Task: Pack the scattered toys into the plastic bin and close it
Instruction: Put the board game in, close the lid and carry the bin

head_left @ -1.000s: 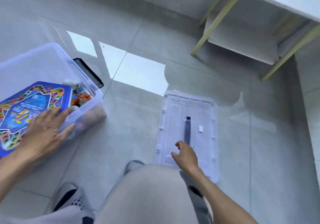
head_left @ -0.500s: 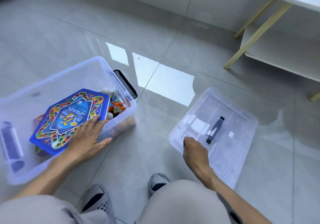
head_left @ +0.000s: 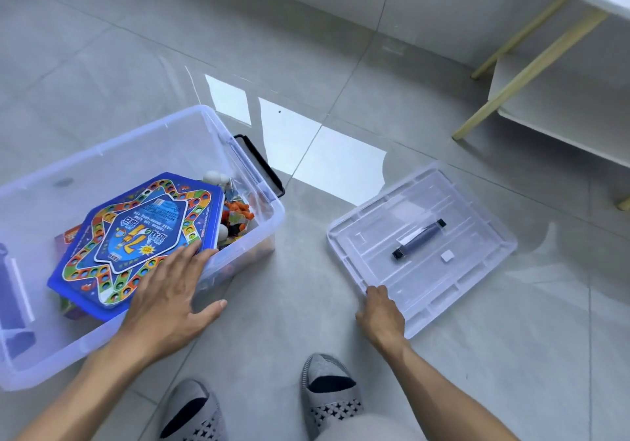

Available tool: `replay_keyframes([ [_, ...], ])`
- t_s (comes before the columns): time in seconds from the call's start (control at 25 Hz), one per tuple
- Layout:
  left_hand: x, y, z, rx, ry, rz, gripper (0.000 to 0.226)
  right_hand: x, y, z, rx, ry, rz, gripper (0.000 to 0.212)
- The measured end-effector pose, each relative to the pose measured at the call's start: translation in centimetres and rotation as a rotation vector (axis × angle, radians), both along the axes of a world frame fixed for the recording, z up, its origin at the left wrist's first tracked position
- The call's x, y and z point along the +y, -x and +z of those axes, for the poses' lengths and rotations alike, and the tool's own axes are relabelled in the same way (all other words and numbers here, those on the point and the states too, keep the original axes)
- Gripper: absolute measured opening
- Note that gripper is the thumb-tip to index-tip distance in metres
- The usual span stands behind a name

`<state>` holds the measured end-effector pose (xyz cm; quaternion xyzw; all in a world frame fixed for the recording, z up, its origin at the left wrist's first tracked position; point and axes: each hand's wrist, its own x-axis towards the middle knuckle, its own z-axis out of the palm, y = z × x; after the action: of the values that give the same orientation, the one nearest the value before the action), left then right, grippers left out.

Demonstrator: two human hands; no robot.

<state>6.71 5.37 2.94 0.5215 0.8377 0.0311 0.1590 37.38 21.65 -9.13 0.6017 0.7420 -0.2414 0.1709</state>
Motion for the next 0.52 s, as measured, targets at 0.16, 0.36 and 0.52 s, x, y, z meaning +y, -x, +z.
replay_keyframes([
  [0.16, -0.2, 0.2, -0.6, 0.026, 0.017, -0.012, 0.085, -0.8, 1.3, -0.1, 0.002, -0.146, 0.037, 0.021],
  [0.36, 0.4, 0.0, 1.2, -0.055, 0.103, 0.016, 0.092, 3.2, 9.3, 11.1, 0.433, -0.527, 0.014, 0.012],
  [0.52, 0.2, 1.0, 3.7, -0.447, 0.050, 0.142, 0.089, 4.6, 10.9, 26.5, 0.704, -0.536, -0.051, 0.009],
])
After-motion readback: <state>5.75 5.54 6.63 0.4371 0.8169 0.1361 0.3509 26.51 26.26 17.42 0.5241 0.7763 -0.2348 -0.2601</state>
